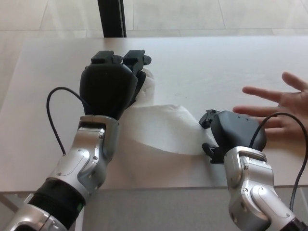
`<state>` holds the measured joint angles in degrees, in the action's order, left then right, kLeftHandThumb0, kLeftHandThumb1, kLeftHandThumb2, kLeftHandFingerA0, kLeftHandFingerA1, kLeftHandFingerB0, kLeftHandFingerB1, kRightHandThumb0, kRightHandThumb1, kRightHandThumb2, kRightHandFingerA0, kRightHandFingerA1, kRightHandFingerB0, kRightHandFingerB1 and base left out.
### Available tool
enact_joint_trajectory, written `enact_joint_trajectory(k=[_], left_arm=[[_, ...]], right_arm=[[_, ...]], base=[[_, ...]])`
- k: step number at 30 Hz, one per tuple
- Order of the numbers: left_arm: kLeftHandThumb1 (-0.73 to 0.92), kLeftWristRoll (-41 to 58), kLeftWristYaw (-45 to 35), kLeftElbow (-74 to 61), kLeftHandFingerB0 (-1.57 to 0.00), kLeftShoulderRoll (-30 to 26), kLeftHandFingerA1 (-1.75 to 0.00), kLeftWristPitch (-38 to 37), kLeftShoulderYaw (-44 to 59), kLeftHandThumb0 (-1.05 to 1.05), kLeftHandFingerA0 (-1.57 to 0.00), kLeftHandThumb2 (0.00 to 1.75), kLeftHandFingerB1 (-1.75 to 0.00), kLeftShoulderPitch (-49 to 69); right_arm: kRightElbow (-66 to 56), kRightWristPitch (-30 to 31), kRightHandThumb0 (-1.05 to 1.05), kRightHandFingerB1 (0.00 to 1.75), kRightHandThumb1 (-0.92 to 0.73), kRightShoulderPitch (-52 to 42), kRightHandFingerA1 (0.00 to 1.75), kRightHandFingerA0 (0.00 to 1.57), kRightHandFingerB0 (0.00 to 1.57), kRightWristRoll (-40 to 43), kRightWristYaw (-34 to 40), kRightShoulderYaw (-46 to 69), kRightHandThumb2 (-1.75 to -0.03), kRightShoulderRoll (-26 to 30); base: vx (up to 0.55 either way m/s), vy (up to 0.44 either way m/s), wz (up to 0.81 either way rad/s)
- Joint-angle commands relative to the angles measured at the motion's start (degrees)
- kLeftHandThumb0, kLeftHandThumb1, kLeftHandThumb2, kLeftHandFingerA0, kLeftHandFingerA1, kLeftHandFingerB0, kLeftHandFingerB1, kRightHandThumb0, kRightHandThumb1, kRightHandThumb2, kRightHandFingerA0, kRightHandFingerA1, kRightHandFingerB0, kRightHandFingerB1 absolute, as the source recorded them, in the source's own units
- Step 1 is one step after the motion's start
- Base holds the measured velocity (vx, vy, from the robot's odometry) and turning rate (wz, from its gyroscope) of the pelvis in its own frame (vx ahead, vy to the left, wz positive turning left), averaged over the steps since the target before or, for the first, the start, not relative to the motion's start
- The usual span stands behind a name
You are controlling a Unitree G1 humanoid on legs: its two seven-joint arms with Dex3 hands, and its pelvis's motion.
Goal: A toilet paper roll is kept in the middle of the desk infront of the robot. The robot places its left hand on the top of the toilet paper roll to hold it still and uses its right hand to tear off a piece of toilet paper from it and hands the paper to a person
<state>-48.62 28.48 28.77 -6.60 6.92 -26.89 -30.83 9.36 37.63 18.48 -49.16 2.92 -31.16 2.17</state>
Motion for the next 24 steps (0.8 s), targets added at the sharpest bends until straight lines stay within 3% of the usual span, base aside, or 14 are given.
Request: enact_joint_trajectory(k=[1,5,6,7,9,10,11,12,13,14,15,16,17,24], left_arm=[[0.69,0.72,-4.44,5.01,-0.49,-0.62,-0.50,5.38,-0.12,-0.23,-0.46,0.62,-0.55,4.94],[0.72,-0.08,-4.60,5.17,-0.49,-0.74,-0.49,5.60,-0.62,-0.25,-0.45,0.61,-0.57,5.20],[0.73,-0.34,-4.50,5.39,-0.48,-0.78,-0.49,5.73,-0.78,-0.26,-0.45,0.60,-0.59,5.08],[0.71,0.04,-4.64,5.42,-0.49,-0.65,-0.47,5.61,-0.55,-0.24,-0.46,0.60,-0.57,5.06],[0.69,-0.08,-4.39,6.08,-0.49,-0.41,-0.47,5.73,-0.67,-0.25,-0.46,0.60,-0.52,4.81],[0.68,-0.03,-3.93,6.59,-0.50,-0.17,-0.47,5.52,-0.70,-0.23,-0.47,0.60,-0.53,4.70],[0.69,0.06,-4.14,6.76,-0.48,0.01,-0.47,5.67,-0.75,-0.23,-0.45,0.62,-0.54,4.68],[0.67,-0.05,-3.77,6.89,-0.50,0.08,-0.47,5.70,-0.79,-0.23,-0.47,0.62,-0.54,4.66],[0.67,-0.08,-4.11,6.54,-0.49,0.18,-0.48,6.07,-0.81,-0.22,-0.46,0.63,-0.55,4.66],[0.67,0.05,-4.32,6.50,-0.49,0.30,-0.49,6.18,-0.75,-0.22,-0.46,0.63,-0.58,4.53],[0.67,0.11,-4.30,6.56,-0.49,0.34,-0.49,6.16,-0.73,-0.22,-0.46,0.63,-0.58,4.47],[0.65,0.76,-3.86,6.54,-0.43,0.48,-0.57,5.51,-0.25,-0.19,-0.49,0.66,-0.75,4.43],[0.65,0.92,-4.36,6.27,-0.44,0.56,-0.53,5.84,-0.11,-0.18,-0.47,0.63,-0.75,4.33],[0.68,-0.33,-4.90,5.99,-0.52,0.72,-0.46,7.13,-0.64,-0.22,-0.46,0.59,-0.56,3.11]], right_arm=[[0.22,-9.87,-0.30,0.44,-0.71,-2.84,1.57,0.81,0.47,4.82,7.65,2.86,-0.64,-1.47],[-0.01,-10.20,-0.34,0.39,-0.69,-3.29,1.48,0.81,0.31,6.14,5.60,3.90,-0.64,-2.52],[0.47,-11.93,-0.34,0.38,-0.67,-3.33,1.38,0.77,0.24,6.79,5.60,4.17,-0.62,-2.38],[-1.24,-9.38,-0.43,0.19,-0.71,-3.33,1.06,0.41,0.07,7.25,1.05,4.00,-0.65,-2.12],[-2.52,-6.43,-0.51,0.17,-0.70,-3.08,0.59,0.13,0.00,7.36,-3.42,3.60,-0.62,-1.79],[-2.91,-4.52,-0.57,0.09,-0.55,-2.51,0.50,0.03,0.00,6.90,-5.92,3.05,-0.84,-1.31],[-3.44,-1.53,-0.59,0.03,-0.55,-1.45,0.23,0.00,0.00,7.00,-10.25,2.53,-0.84,-0.81],[-3.39,-0.11,-0.55,0.02,-0.61,-0.70,0.02,0.00,0.00,6.96,-12.48,2.12,-0.63,-0.47],[-3.28,2.21,-0.54,0.00,-0.60,0.46,0.00,0.00,0.00,6.50,-15.51,1.35,-0.58,-0.01],[-2.65,3.80,-0.52,0.00,-0.49,1.72,0.00,0.00,0.00,5.76,-18.12,0.35,-0.70,0.67],[-2.44,4.25,-0.52,0.00,-0.49,2.12,0.00,0.00,0.00,5.49,-18.94,0.00,-0.70,0.93],[-2.13,5.39,-0.51,0.00,-0.49,3.52,0.00,0.00,0.00,4.95,-22.88,-1.53,-0.55,2.17],[-1.96,5.62,-0.54,0.00,-0.39,3.95,0.00,0.00,0.00,5.21,-24.41,-1.97,-0.62,2.68],[-1.20,6.96,-0.60,0.01,-0.32,5.06,0.00,0.00,0.00,4.88,-28.56,-5.57,-0.61,3.86]], base=[[0.00,0.000,0.00],[0.00,0.000,0.00],[0.00,0.000,0.00],[0.00,0.000,0.00],[0.00,0.000,0.00],[0.00,0.000,0.00],[0.00,0.000,0.00],[0.00,0.000,0.00],[0.00,0.000,0.00],[0.00,0.000,0.00],[0.00,0.000,0.00],[0.00,0.000,0.00],[0.00,0.000,0.00],[0.00,0.000,0.00]])
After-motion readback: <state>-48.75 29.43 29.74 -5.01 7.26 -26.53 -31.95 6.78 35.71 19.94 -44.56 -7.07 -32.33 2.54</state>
